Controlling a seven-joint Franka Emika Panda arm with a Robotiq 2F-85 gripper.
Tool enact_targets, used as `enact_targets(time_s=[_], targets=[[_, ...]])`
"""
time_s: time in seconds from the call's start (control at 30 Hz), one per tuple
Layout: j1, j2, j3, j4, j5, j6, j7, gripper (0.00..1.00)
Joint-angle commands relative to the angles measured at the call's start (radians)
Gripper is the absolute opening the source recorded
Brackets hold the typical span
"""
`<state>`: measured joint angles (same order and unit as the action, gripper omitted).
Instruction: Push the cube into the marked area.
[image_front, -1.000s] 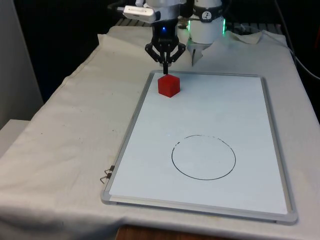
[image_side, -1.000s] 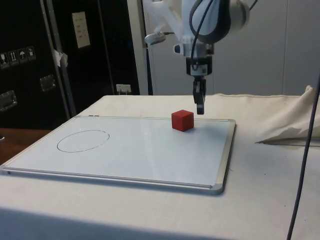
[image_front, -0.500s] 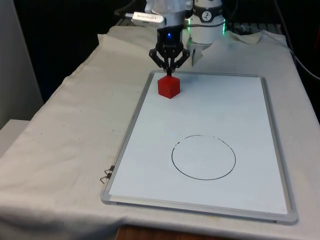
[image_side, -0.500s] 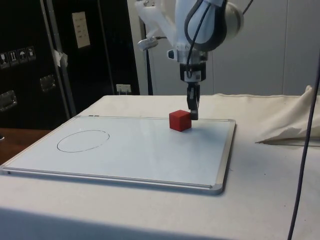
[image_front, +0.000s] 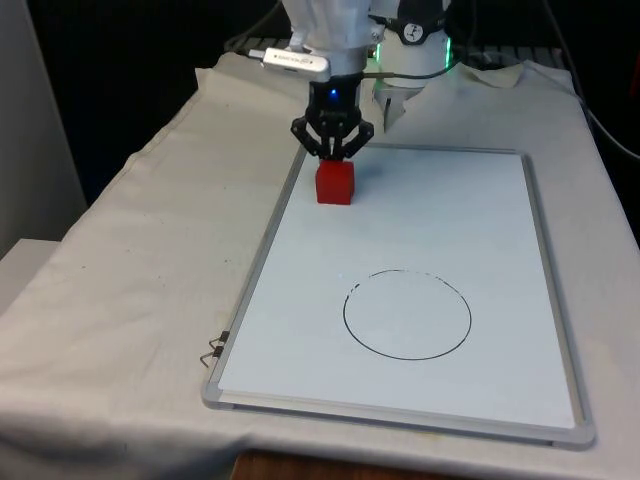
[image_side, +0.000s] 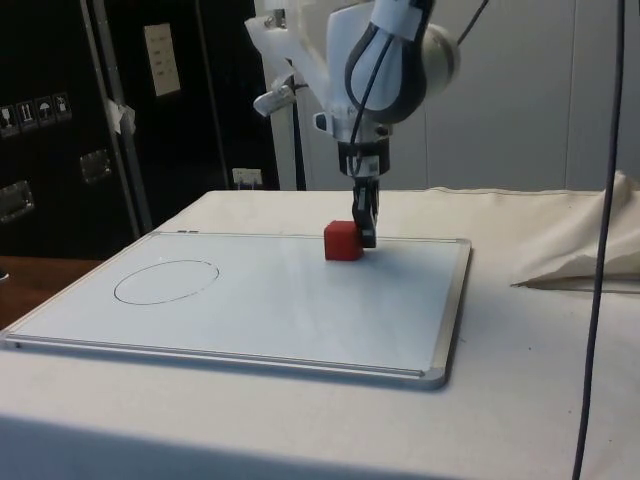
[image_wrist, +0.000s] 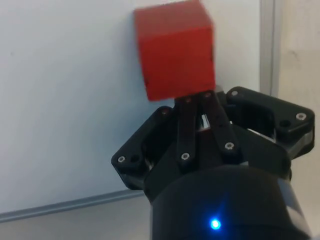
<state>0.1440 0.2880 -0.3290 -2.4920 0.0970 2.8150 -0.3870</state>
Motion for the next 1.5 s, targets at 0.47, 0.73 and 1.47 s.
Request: enact_targets(time_s=[0.47, 0.73, 1.47], targets=[[0.005, 0.023, -0.011, 0.06, -0.025, -0.018, -0.018, 0.0], [0.005, -0.005, 0.021, 0.057, -0.01, -0.049, -0.016, 0.0], [-0.002, 0.109, 0.096, 0.235, 0.047, -0.091, -0.019, 0.0]])
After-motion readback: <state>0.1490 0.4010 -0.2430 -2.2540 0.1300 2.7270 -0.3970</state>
